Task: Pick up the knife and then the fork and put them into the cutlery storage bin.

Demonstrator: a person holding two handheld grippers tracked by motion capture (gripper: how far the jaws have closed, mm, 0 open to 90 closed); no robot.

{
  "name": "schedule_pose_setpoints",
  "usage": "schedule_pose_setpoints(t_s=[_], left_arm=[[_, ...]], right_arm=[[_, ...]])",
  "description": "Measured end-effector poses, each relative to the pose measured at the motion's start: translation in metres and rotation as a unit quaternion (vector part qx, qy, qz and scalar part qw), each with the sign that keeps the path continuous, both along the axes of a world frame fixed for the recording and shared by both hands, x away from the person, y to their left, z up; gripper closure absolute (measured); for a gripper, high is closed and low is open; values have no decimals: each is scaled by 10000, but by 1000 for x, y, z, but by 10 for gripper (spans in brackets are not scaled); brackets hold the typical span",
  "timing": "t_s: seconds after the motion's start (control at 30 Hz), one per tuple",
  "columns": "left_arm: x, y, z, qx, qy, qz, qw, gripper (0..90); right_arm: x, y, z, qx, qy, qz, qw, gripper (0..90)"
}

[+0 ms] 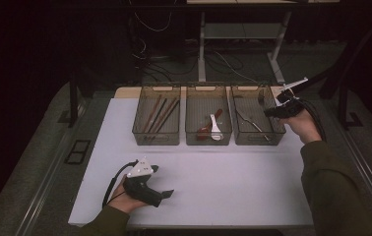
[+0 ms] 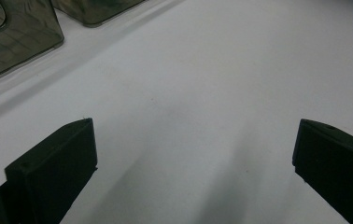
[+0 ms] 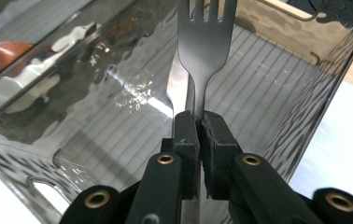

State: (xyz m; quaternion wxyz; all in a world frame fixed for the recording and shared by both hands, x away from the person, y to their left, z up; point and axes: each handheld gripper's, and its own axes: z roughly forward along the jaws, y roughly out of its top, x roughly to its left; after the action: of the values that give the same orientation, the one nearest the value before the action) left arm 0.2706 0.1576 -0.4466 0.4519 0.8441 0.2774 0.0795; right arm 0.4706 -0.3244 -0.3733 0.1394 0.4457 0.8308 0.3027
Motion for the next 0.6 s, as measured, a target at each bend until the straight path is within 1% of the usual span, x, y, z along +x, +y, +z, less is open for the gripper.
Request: schedule_pose_setpoints(t_s=[0.2,0.27,0.33,0.47,0.6], left_arm=[[0,0,0,3,13,-9,10000,0],[0,0,0,3,13,-10,10000,0],[0,0,0,-2,15,-11,10000,0],[0,0,-1,2,20,-23,10000,0],[0,-1,-1,2,23,-21,10000,0]], right_arm=[[4,3,-6,-172,103,-55,9998,835],[4,5,-7,-256,83,-81,9996,786],[4,5,-7,-280,52,-108,9995,754],[4,2,-6,-186,18,-138,9997,701],[3,0,-5,0,24,-141,9999,612]])
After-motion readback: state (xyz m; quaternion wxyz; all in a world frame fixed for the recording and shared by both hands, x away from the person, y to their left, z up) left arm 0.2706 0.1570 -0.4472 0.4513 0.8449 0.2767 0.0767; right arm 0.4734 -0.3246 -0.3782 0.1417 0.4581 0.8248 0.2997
